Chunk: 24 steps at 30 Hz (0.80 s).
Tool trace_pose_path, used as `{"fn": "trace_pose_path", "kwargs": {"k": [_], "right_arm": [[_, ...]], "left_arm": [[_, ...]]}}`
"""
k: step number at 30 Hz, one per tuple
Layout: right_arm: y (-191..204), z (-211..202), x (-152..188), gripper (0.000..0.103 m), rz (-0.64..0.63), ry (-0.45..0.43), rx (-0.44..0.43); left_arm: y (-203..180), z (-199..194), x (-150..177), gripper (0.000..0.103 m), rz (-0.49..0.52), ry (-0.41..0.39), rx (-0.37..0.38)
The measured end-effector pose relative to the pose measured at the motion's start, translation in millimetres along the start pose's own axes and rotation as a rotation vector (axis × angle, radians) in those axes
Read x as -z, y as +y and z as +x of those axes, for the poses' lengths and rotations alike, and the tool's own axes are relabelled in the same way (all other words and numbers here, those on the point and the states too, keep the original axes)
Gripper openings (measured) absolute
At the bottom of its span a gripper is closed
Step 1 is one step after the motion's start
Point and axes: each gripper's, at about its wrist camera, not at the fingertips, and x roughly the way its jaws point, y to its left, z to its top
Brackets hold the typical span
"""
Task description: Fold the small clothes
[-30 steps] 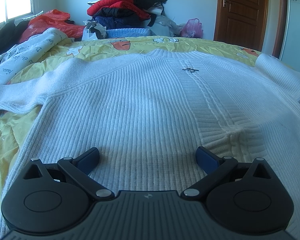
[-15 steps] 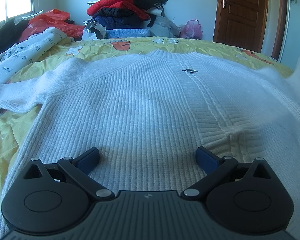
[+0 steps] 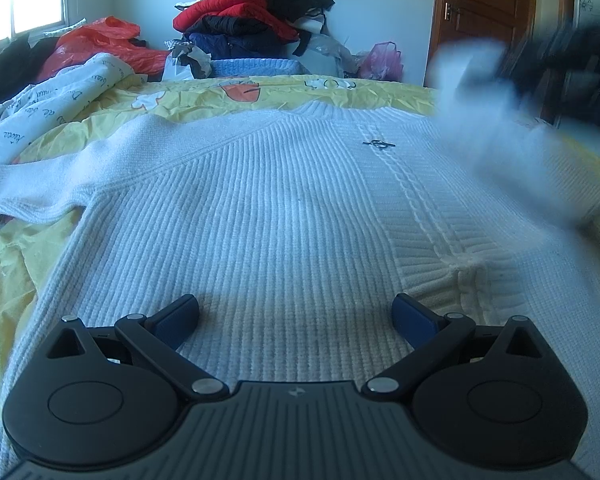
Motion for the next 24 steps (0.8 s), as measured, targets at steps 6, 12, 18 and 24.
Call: {"fn": "trace_pose_path", "kwargs": {"k": [6, 12, 18, 24], "right_arm": [[20.9, -11.0, 61.3, 0.051, 0.033, 0.048, 0.053], [-7.6, -67.9, 83.4, 0.064, 0.002, -0.030, 0.091], [-49.5, -82.9, 101.7, 0.065, 0.182, -0.020, 0.068], [-56.5, -79.0, 109.5, 0.070, 0.234, -0.031, 0.027]], "left_arm": [[-2.6, -0.2, 0.1, 0.103, -0.001, 0.000, 0.001], [-2.4, -1.8, 0.4, 0.103, -0.002, 0.004, 0.005], [4.6, -9.8, -33.9, 0.103, -0.177, 0.031, 0.220], [7.7, 47.9, -71.8, 0.103, -0.526, 0.172, 0.425]]}}
